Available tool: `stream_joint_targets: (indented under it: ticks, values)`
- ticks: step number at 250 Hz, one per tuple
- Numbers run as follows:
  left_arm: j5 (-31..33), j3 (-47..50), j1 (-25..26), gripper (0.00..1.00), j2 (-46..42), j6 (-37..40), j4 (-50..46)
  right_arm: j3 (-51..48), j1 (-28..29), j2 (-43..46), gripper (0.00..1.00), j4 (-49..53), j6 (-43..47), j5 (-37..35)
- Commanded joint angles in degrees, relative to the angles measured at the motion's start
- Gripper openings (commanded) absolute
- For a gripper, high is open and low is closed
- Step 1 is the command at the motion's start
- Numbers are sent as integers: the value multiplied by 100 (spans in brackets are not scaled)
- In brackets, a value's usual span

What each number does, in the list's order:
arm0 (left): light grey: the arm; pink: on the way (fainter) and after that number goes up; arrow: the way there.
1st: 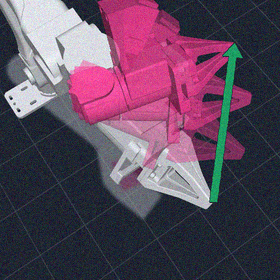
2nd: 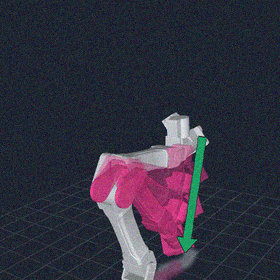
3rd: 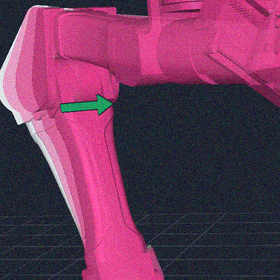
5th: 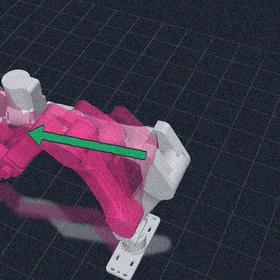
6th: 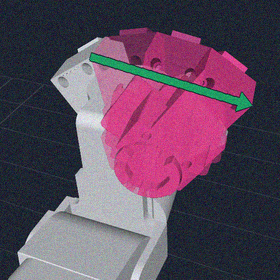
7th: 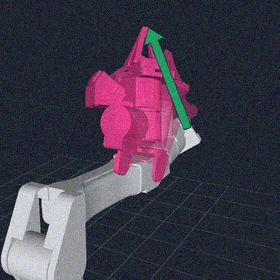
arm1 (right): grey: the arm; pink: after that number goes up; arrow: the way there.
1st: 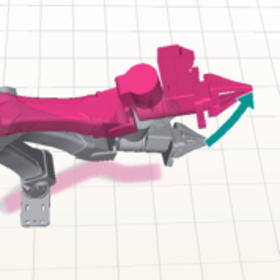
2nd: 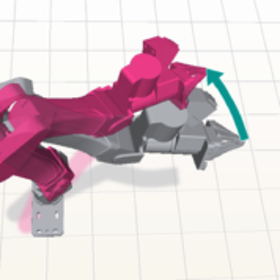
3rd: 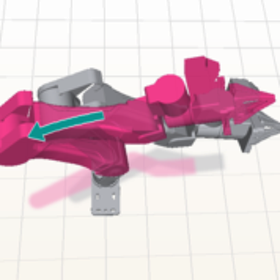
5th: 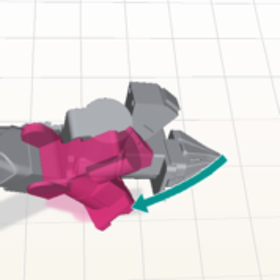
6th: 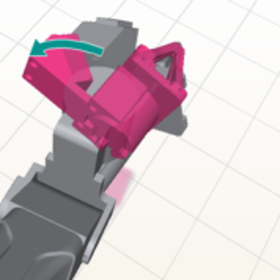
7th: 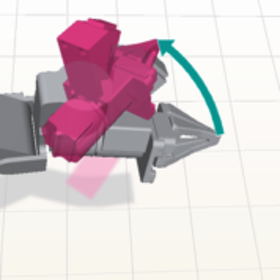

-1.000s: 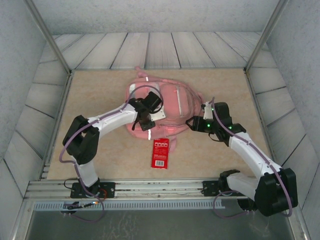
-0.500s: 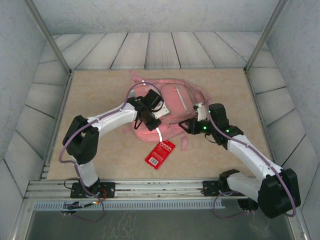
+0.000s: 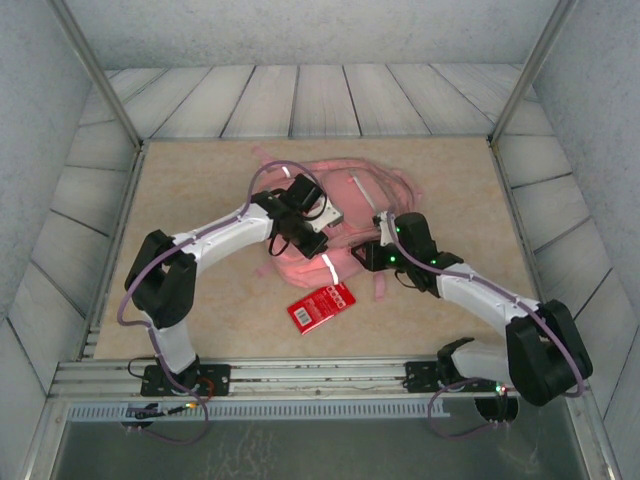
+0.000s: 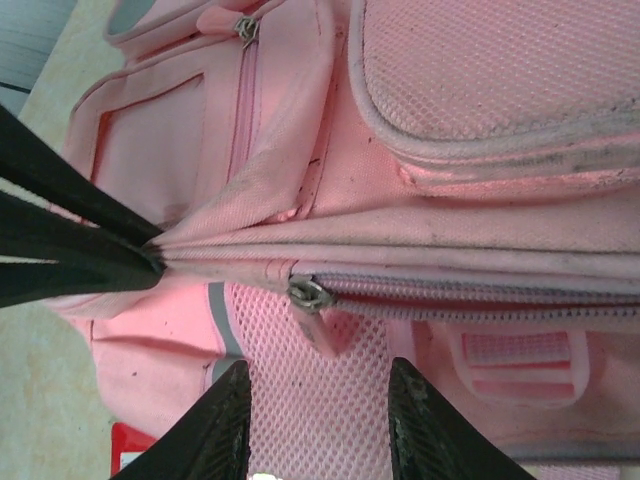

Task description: Pack the student bag

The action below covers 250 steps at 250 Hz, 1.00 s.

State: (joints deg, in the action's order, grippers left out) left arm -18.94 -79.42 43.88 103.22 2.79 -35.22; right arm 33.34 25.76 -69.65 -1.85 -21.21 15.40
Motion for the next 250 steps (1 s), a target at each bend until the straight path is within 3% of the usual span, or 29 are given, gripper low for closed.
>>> stream_joint_targets:
  ticks: [1,39,83,139,209,250]
  values:
    - [-512,-262,-21,0,-232,-230,220,-43,52,-114,38,-366,-67,-61]
    - [-617,-323,-63,0,-241,-398,291,-123,128,-140,38,-470,-120,-279]
    - [-762,-410,-94,0,-224,-685,403,-29,562,42,46,-27,-93,-1647]
    - [-978,-434,-107,0,-173,-929,676,445,1034,-162,46,785,-137,-3069]
    - [-1207,-589,-178,0,51,-1298,918,1644,1184,-733,48,2120,-773,-3868]
    - [-1509,-685,-249,0,163,-1502,1114,2212,1235,-1018,49,2629,-847,-3974]
